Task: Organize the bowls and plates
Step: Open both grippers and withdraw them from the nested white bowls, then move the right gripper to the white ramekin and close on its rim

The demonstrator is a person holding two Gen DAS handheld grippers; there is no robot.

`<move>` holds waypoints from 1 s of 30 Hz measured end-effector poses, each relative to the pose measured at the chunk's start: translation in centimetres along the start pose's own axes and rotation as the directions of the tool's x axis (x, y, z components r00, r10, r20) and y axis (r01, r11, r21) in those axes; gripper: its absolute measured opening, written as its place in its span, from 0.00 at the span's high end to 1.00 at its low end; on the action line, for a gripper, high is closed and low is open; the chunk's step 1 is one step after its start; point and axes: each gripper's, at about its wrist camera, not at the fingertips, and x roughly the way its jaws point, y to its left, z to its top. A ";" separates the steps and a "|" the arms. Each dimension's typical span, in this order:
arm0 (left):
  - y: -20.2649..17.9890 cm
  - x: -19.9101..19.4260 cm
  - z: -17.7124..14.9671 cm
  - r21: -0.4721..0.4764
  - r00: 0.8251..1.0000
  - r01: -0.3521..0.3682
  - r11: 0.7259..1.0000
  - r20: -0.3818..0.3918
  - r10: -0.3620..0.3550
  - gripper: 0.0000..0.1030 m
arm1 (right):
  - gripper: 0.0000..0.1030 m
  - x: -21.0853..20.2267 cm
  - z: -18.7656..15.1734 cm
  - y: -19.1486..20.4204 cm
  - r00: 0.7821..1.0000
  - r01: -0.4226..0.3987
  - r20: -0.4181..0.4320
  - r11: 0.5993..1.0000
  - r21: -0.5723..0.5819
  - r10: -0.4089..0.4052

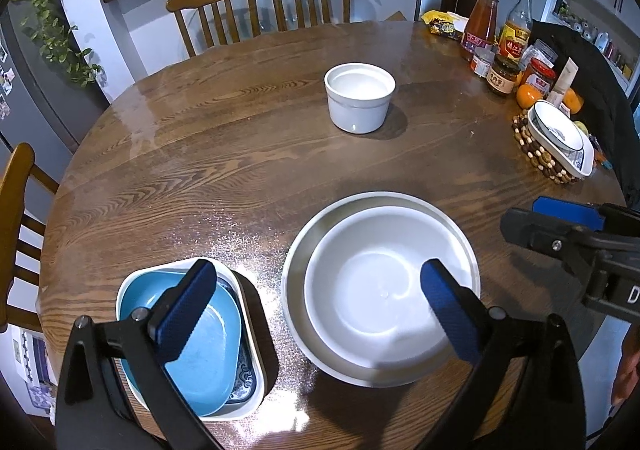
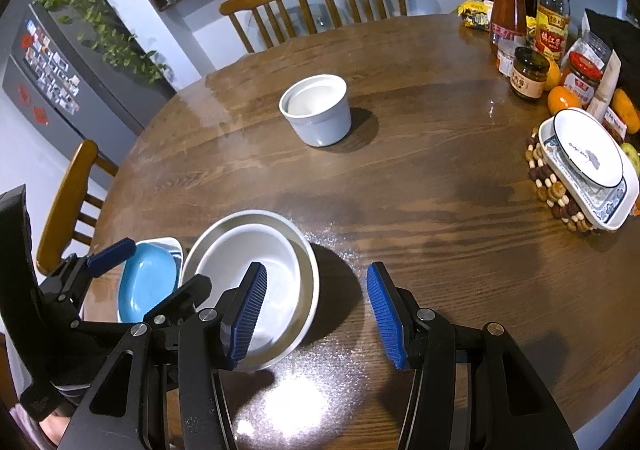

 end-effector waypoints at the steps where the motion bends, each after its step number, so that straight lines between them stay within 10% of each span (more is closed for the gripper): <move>1: 0.1 0.0 0.0 -0.002 1.000 -0.001 1.000 -0.001 0.001 0.01 | 0.49 -0.1 0.1 0.0 1.000 0.000 0.002 1.000 -0.002 0.000; 30: 2.4 -0.1 1.5 -0.061 0.999 -0.039 0.997 0.016 0.040 0.01 | 0.48 0.2 6.6 2.2 0.998 0.005 0.060 0.998 -0.069 -0.001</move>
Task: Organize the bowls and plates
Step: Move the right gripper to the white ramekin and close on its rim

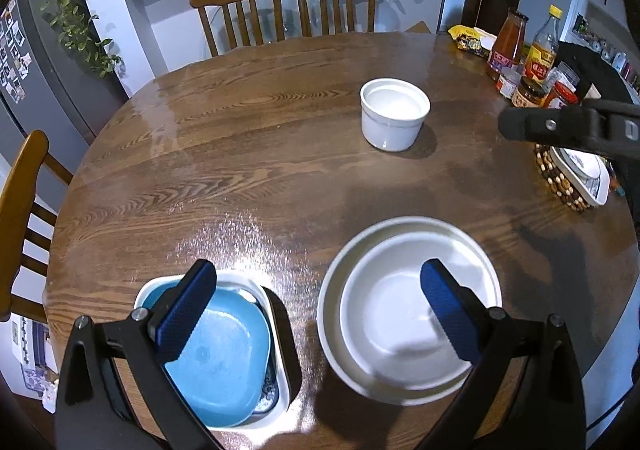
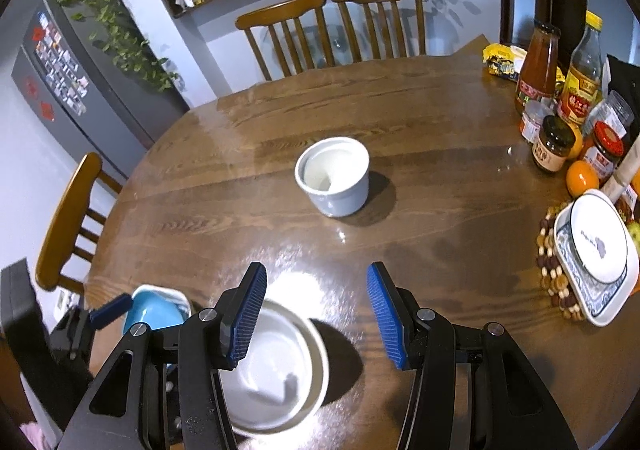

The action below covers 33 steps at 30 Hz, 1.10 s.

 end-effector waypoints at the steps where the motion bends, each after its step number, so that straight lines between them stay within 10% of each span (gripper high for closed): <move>1: 0.1 0.1 0.4 -0.005 1.000 0.002 1.000 0.004 -0.002 0.01 | 0.48 0.3 0.4 -0.1 1.000 0.004 0.000 1.000 0.005 -0.004; 28: 0.6 4.0 6.8 -0.086 0.999 -0.028 0.996 0.028 0.030 0.01 | 0.49 13.5 7.1 -3.3 0.983 0.042 -0.181 0.993 0.109 -0.022; 33: 0.8 5.2 7.3 -0.107 1.000 -0.026 0.994 -0.002 0.026 0.01 | 0.61 14.3 6.8 -4.1 0.979 0.016 -0.203 0.992 0.128 0.011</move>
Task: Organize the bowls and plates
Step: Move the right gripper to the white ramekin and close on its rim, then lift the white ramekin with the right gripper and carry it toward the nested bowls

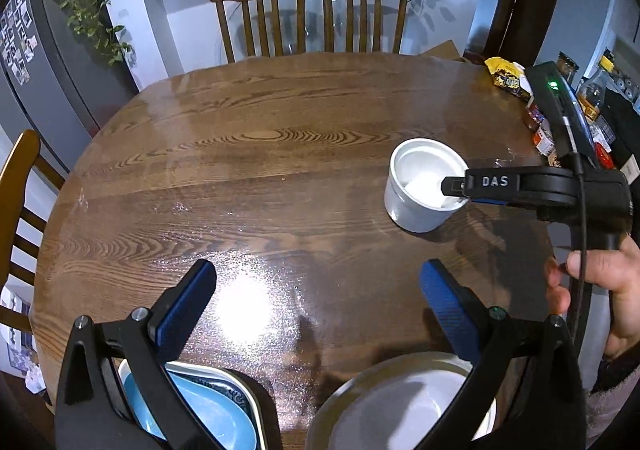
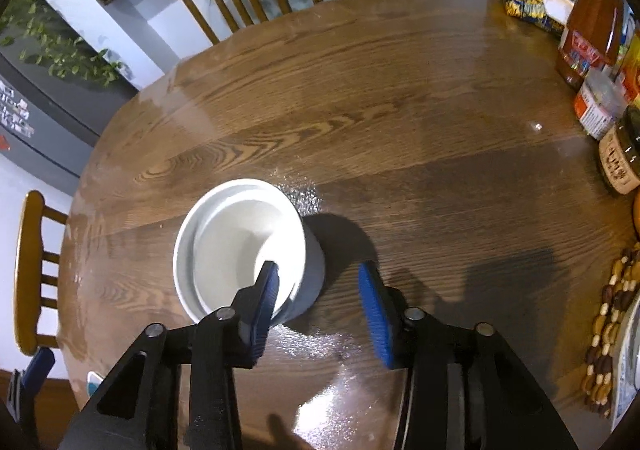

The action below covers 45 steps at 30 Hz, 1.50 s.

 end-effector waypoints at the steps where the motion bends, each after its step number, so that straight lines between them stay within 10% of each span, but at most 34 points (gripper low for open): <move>1: -0.1 0.3 0.1 0.000 1.000 -0.003 1.000 -0.005 0.003 0.01 | 0.64 0.0 0.0 0.0 1.000 -0.010 -0.001 1.000 0.000 0.010; 7: -0.2 1.9 0.7 -0.010 0.999 0.018 1.000 -0.039 -0.018 0.01 | 0.85 -0.1 0.2 1.3 1.000 0.012 -0.009 0.998 -0.056 -0.012; 21: -2.4 6.1 0.8 0.054 0.982 0.059 0.997 -0.185 -0.048 0.08 | 0.87 -1.3 -3.8 1.6 0.995 -0.068 -0.079 0.993 -0.092 0.061; 32: -4.0 6.9 -0.1 0.113 0.965 0.105 0.988 -0.251 -0.073 0.61 | 0.87 -1.5 -5.1 1.3 0.992 -0.104 -0.081 0.992 -0.067 0.098; 45: -5.4 7.1 -0.6 0.111 0.951 0.174 0.978 -0.277 -0.138 0.73 | 0.87 -1.7 -5.5 1.3 0.993 -0.103 -0.062 0.992 -0.071 0.099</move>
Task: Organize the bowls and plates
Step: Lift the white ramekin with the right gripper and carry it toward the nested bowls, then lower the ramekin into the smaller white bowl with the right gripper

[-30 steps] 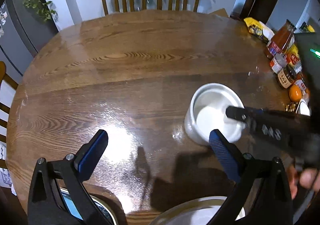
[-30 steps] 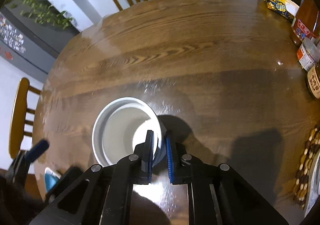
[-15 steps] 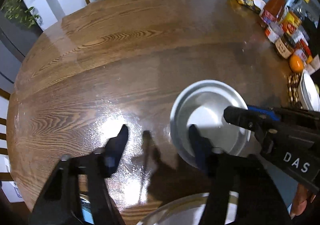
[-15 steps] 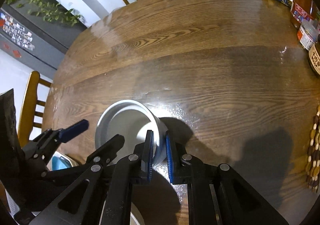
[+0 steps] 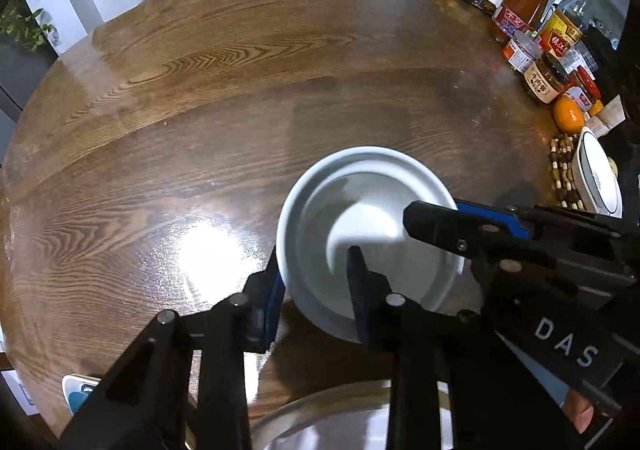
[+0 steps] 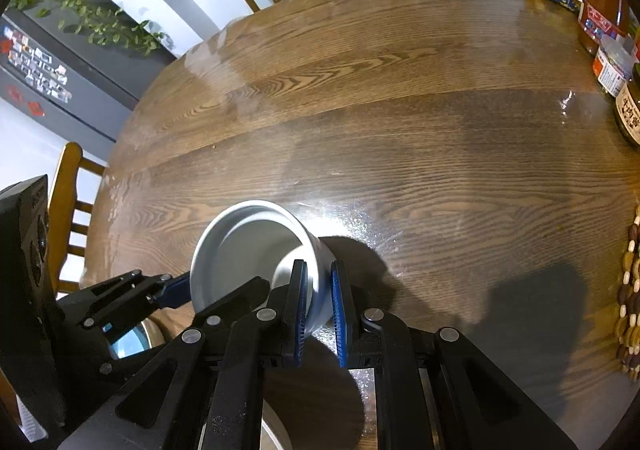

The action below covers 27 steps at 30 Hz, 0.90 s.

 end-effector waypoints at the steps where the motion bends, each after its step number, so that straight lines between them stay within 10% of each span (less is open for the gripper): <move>1: 0.0 0.0 0.0 0.000 1.000 -0.001 1.000 0.001 0.001 0.73 | 0.87 0.0 0.0 0.0 1.000 -0.001 0.002 1.000 0.000 0.001; 27: -0.1 -2.7 -0.4 0.007 0.995 -0.018 1.000 0.098 0.017 0.75 | 0.87 -2.7 -1.4 1.6 0.995 0.009 0.102 1.000 -0.020 -0.007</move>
